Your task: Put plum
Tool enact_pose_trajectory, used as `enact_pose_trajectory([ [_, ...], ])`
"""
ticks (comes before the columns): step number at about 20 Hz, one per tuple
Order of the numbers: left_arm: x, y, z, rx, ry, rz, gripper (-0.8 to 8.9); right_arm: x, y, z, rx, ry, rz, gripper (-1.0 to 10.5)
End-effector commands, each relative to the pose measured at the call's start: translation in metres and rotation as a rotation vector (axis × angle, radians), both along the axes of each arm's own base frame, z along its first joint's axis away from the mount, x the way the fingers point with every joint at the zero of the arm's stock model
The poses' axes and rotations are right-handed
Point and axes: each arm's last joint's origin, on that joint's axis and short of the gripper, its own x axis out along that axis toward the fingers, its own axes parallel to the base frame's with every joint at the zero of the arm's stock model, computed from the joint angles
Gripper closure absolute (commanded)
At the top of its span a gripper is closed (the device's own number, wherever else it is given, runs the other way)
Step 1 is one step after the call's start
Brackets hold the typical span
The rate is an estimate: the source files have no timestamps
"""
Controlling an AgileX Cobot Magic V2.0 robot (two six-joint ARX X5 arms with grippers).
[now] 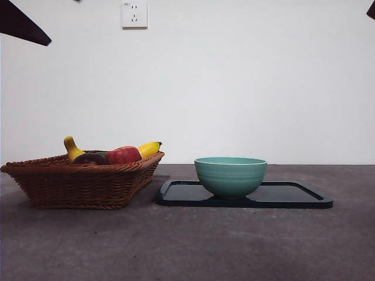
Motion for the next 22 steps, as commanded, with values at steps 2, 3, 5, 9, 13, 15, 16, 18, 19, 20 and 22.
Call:
enact_pose_trajectory([
  [2, -0.008, 0.0, 0.001, -0.024, 0.062, -0.087, 3.81, 0.001, 0.001, 0.001, -0.003, -0.008, 0.005, 6.7],
  [3, -0.009, 0.0, 0.0, -0.018, 0.078, -0.09, 3.81, 0.001, 0.001, 0.001, -0.002, -0.008, 0.005, 6.7],
  [5, -0.009, 0.0, -0.001, -0.012, 0.081, -0.094, 3.81, 0.001, 0.001, 0.001, -0.002, -0.008, 0.005, 6.7],
  [9, -0.009, 0.0, 0.0, -0.014, 0.073, -0.094, 3.81, 0.001, 0.001, 0.001, 0.002, -0.002, 0.0, 6.7],
  [13, -0.009, 0.0, 0.0, -0.012, 0.071, -0.096, 3.81, 0.002, 0.001, 0.002, 0.027, 0.025, -0.042, 6.7],
  [15, -0.009, 0.0, 0.0, -0.013, 0.071, -0.096, 3.81, 0.007, 0.001, 0.005, 0.053, 0.027, -0.131, 6.7],
  [16, -0.009, 0.0, 0.0, -0.012, 0.07, -0.096, 3.81, 0.011, 0.002, 0.006, 0.066, 0.023, -0.157, 6.7],
  [18, -0.009, 0.0, 0.0, -0.011, 0.068, -0.098, 3.81, 0.023, 0.004, 0.012, 0.064, 0.03, -0.211, 6.7],
  [19, -0.009, 0.0, 0.0, -0.011, 0.067, -0.097, 3.81, 0.032, 0.007, 0.015, 0.058, 0.037, -0.218, 6.7],
  [20, -0.009, 0.0, 0.0, -0.011, 0.068, -0.097, 3.81, 0.041, 0.01, 0.019, 0.053, 0.047, -0.218, 6.7],
  [22, -0.009, 0.0, 0.0, -0.011, 0.068, -0.098, 3.81, 0.065, 0.018, 0.026, 0.031, 0.074, -0.226, 6.7],
])
